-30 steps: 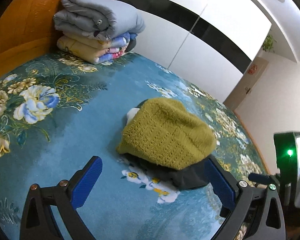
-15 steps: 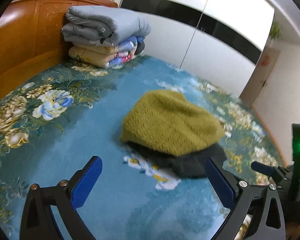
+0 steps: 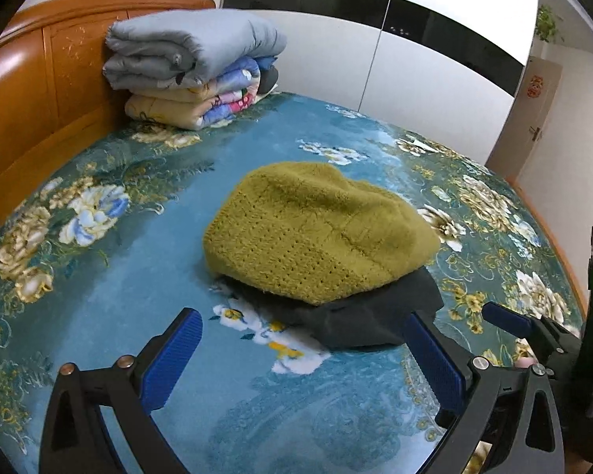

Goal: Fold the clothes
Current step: 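Move both grippers toward the olive-green sweater on the pile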

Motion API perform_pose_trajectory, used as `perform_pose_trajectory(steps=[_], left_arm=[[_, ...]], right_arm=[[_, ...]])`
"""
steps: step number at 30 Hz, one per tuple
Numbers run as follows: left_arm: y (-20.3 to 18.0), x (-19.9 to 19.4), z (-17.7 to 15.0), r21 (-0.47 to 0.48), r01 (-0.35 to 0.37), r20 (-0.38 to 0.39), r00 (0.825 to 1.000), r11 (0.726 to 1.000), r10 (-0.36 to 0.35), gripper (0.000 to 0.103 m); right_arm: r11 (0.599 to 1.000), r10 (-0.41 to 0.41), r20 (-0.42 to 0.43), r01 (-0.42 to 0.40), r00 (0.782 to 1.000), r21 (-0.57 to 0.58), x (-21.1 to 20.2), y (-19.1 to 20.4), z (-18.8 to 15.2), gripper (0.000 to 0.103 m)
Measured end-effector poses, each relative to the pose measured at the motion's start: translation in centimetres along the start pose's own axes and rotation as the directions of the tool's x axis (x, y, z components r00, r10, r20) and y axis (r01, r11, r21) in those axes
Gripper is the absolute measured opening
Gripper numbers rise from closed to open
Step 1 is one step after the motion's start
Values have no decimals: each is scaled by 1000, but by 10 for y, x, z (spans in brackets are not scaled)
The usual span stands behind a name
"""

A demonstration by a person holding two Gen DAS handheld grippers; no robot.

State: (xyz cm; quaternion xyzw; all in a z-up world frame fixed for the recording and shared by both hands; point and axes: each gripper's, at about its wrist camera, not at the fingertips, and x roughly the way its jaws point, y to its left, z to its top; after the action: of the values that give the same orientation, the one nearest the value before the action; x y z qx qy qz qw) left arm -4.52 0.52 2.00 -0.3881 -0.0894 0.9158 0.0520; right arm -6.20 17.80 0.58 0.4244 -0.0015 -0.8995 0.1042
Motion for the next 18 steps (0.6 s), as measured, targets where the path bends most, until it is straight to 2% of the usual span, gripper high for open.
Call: perform_pose_trajectory(steps=[9,18], left_arm=[[18,48,0,-26,15,-55,998,1000,-16,103],[47,89,3,-78,47,-93,994,996,-54,103]], right_arm=[[997,-64,-27,65,998,40,38,-21,11,99],[992,-109,-93,113,990,49,79,-18,14,99]])
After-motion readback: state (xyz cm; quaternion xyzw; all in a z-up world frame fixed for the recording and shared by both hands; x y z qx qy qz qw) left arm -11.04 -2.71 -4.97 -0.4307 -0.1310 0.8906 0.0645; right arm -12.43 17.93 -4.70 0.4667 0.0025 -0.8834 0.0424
